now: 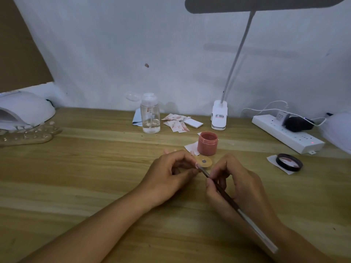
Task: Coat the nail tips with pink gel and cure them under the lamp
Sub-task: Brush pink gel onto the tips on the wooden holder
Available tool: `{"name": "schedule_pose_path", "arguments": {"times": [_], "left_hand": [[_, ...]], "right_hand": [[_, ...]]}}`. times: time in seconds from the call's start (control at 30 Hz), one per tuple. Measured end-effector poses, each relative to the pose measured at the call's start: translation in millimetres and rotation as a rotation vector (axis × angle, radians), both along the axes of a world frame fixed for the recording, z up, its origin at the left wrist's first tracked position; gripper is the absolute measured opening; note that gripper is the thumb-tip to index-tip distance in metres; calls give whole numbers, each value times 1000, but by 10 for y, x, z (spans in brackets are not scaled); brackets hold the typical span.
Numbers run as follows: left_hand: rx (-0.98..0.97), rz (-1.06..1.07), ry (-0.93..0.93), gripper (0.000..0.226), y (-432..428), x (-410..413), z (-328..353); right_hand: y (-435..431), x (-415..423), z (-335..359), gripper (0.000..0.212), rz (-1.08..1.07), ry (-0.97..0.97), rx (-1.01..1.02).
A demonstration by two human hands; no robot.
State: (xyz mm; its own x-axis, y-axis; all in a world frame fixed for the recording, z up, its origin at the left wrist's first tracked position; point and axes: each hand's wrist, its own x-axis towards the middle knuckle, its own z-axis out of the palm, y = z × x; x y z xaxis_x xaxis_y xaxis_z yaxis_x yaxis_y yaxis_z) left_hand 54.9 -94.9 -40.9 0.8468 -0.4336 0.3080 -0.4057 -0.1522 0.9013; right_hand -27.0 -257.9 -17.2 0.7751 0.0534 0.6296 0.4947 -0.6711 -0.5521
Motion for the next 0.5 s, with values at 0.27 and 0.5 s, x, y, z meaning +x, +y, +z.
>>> {"name": "schedule_pose_path", "arguments": {"times": [0.27, 0.5], "left_hand": [[4, -27, -1, 15, 6, -16, 25], [-23, -7, 13, 10, -10, -9, 16]], "right_hand": [[-15, 3, -17, 16, -56, -38, 117], [-2, 30, -10, 25, 31, 35, 396]]}}
